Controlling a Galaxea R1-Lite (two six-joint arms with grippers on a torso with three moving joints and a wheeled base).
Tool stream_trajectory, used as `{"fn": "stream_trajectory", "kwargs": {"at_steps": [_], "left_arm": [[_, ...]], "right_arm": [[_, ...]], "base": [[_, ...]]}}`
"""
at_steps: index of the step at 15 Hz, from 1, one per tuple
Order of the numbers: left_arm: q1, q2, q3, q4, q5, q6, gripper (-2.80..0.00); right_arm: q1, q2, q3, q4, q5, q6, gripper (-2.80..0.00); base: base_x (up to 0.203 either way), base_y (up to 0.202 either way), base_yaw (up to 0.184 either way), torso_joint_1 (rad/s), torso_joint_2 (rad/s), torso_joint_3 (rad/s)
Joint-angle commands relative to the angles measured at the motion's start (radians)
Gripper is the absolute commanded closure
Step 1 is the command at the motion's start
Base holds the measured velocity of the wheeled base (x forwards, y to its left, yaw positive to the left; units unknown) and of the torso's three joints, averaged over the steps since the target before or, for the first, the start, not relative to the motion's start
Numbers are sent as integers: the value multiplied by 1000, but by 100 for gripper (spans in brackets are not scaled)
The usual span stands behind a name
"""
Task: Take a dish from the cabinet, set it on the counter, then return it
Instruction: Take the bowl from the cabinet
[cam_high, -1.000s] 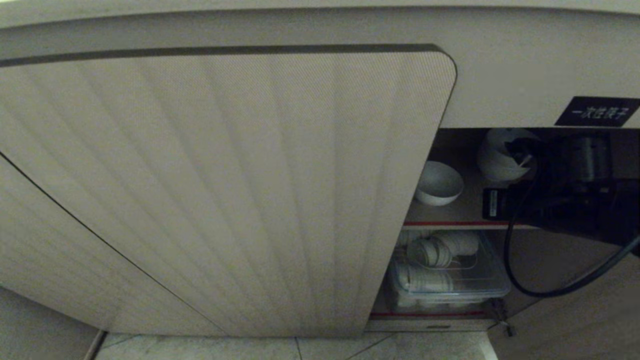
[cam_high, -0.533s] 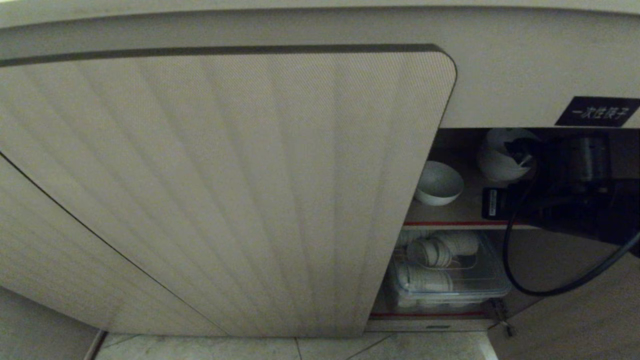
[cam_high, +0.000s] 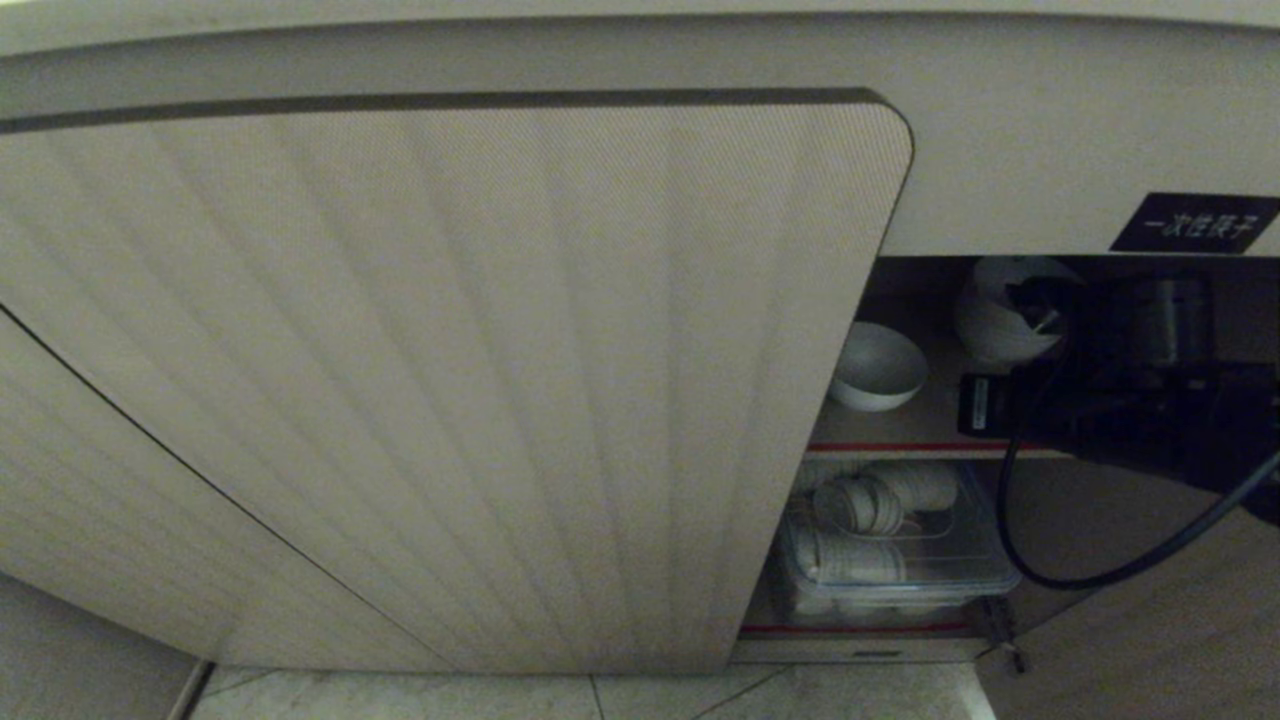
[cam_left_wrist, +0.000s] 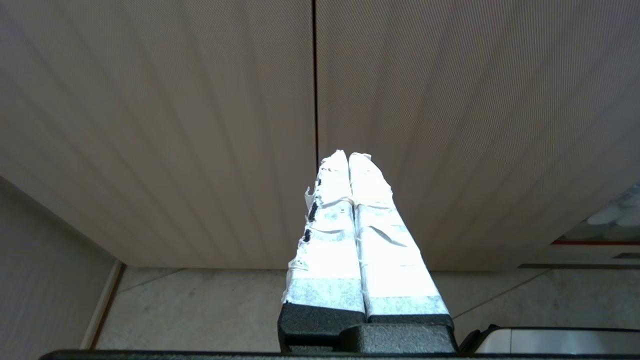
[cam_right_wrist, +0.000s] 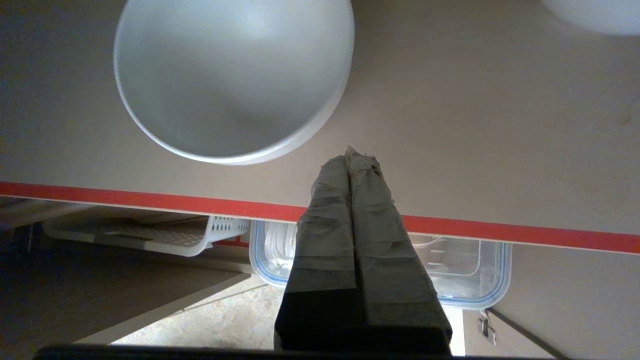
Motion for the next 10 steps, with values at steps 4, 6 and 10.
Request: {"fn": "stream_trajectory", "kwargs": {"at_steps": [4, 6, 10], "left_arm": [[-1, 0, 0, 0, -1, 0, 0], [-1, 0, 0, 0, 0, 0, 0], [-1, 0, 0, 0, 0, 0, 0]], "right_arm": [[0, 8, -2, -1, -5, 1, 0], [0, 8, -2, -3, -5, 1, 0], [0, 8, -2, -3, -7, 2, 0]], "base": [[0, 0, 0, 0, 0, 0], [0, 0, 0, 0, 0, 0], [0, 0, 0, 0, 0, 0]]}}
